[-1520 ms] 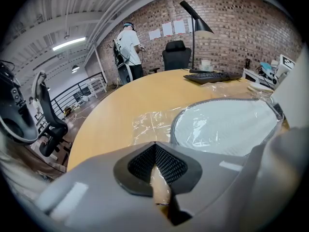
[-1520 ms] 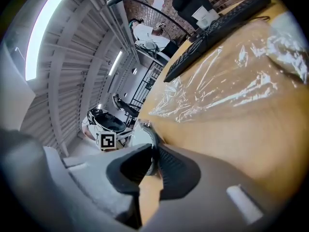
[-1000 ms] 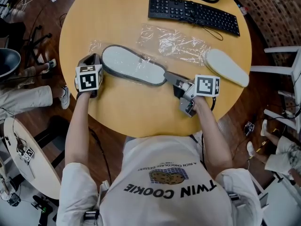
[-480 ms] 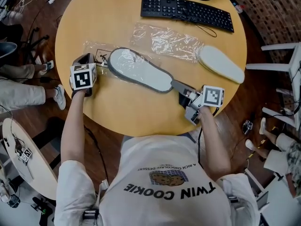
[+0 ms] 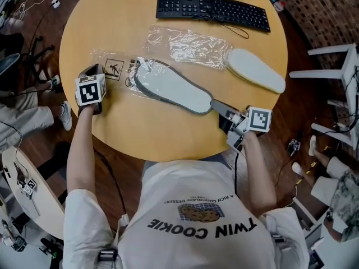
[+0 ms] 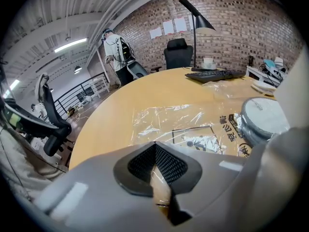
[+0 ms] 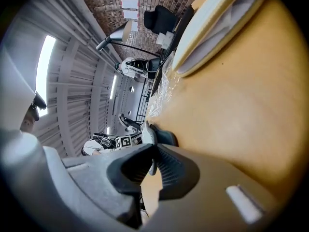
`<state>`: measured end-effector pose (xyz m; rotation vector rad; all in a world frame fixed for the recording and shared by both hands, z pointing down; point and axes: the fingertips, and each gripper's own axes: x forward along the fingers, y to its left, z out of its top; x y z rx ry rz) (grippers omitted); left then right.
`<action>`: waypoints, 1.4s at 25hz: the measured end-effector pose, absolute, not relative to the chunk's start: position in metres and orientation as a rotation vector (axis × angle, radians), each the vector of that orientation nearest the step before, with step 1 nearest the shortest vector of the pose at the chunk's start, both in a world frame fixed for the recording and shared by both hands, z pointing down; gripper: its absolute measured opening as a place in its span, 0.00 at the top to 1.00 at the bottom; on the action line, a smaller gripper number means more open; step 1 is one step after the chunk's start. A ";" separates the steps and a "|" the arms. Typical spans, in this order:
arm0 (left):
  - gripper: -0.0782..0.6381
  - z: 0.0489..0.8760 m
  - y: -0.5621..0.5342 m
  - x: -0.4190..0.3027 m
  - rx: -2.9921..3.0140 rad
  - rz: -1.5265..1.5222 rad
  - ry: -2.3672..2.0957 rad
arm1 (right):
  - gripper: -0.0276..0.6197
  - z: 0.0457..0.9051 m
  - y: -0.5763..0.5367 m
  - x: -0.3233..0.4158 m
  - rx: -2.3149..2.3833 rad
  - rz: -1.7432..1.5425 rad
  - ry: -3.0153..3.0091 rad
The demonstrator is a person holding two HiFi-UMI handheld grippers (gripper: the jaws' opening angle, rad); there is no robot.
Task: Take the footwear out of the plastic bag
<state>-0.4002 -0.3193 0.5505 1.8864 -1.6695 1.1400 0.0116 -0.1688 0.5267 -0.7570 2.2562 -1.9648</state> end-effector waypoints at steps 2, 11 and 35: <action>0.89 0.551 -0.320 -0.400 1.880 1.148 -1.675 | 0.91 0.528 -0.166 0.021 -0.761 -1.964 2.256; 0.89 0.550 -0.321 -0.400 1.852 1.154 -1.704 | 0.91 0.532 -0.143 0.076 -0.758 -2.002 2.209; 0.88 0.513 -0.275 -0.359 1.790 1.029 -1.807 | 0.90 0.526 -0.139 0.132 -0.845 -1.837 2.431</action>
